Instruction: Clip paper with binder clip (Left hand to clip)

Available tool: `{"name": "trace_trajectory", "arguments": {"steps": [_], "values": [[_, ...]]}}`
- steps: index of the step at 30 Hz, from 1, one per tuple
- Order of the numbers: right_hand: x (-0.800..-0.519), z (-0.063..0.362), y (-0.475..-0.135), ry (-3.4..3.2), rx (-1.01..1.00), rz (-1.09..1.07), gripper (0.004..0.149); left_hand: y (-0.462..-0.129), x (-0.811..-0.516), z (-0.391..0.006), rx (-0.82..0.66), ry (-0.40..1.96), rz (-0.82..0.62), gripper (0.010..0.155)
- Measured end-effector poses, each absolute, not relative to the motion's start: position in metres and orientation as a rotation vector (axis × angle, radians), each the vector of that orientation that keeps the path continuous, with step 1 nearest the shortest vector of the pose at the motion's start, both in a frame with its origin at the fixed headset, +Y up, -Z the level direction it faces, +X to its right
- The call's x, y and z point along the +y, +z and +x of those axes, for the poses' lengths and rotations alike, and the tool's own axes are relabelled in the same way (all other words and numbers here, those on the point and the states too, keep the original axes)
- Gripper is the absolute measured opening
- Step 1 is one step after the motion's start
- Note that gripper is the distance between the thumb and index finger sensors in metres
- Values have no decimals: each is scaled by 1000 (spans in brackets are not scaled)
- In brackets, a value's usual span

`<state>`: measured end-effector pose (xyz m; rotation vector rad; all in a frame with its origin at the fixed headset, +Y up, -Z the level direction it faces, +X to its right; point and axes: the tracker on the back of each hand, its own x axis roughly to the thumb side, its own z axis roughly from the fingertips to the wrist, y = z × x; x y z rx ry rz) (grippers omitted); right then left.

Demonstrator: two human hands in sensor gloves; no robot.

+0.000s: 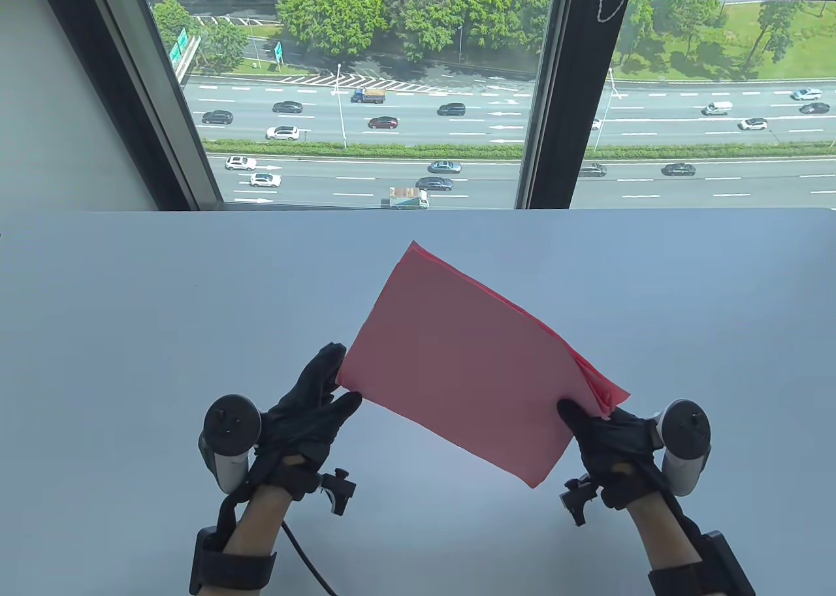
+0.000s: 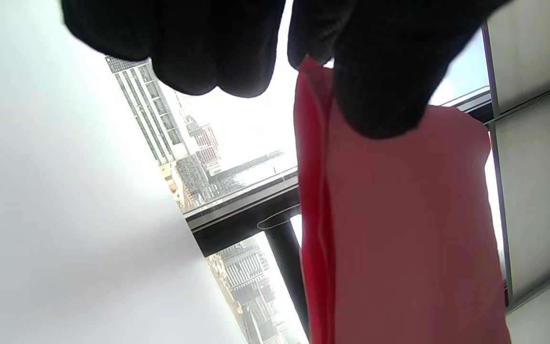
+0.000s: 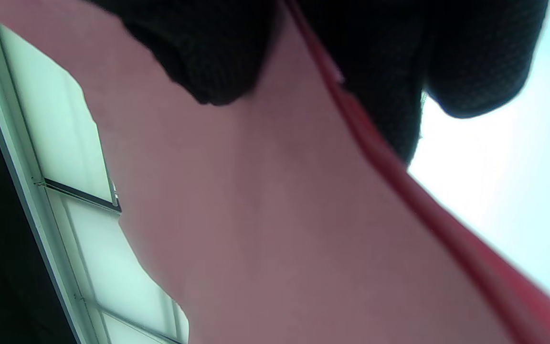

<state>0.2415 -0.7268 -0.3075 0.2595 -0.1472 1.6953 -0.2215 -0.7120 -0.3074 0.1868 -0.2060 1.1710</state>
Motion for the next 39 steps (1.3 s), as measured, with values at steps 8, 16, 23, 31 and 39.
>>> {"name": "trace_trajectory", "arguments": {"steps": [8,16,23,31,39], "values": [[-716,245,-306,1903,-236,306,43,-307,-712,-220,-224,1123,197,90],[-712,242,-307,1973,-115,453,43,-312,-719,-215,-272,1056,45,103],[-710,237,-306,1969,-40,512,43,-313,-719,-210,-400,1002,19,96],[-711,233,-302,2029,-135,503,44,-311,-725,-188,-545,1076,-71,51],[-709,220,-294,2084,-256,541,46,-306,-724,-183,-539,998,101,49]]}}
